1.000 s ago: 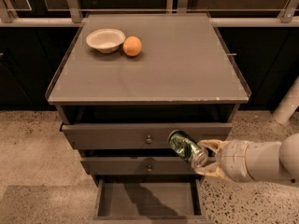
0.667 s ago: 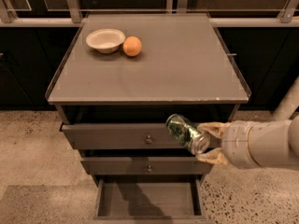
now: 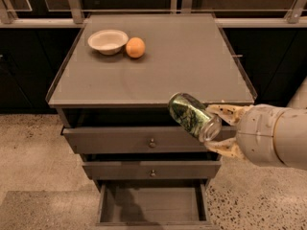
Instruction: Pick green can from bottom drawer and place on counter
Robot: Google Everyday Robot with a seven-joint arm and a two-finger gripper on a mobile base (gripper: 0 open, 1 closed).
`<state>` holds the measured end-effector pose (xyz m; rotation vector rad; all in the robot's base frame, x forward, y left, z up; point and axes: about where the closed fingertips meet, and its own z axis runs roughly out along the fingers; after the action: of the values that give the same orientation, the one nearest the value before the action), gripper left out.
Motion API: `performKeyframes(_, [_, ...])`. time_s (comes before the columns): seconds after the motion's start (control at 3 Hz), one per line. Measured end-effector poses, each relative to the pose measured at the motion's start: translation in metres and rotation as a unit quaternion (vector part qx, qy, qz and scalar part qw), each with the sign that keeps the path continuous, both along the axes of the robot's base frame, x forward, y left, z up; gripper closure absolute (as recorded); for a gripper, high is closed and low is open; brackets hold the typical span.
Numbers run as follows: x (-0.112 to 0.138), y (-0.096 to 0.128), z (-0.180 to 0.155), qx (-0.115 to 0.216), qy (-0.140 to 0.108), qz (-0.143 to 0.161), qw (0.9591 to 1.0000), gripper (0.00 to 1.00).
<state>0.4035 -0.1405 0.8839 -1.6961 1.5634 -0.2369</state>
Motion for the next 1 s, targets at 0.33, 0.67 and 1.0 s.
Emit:
performKeyframes(0.33, [-0.005,-0.007,0.004,-0.007,-0.01,0.001,0.9999,1.0])
performKeyframes(0.67, [0.015,-0.009,0.008,-0.002,-0.013,0.017,0.9998,1.0])
performKeyframes(1.0, [0.056,-0.015,0.012,0.01,-0.013,0.047,0.9988,1.0])
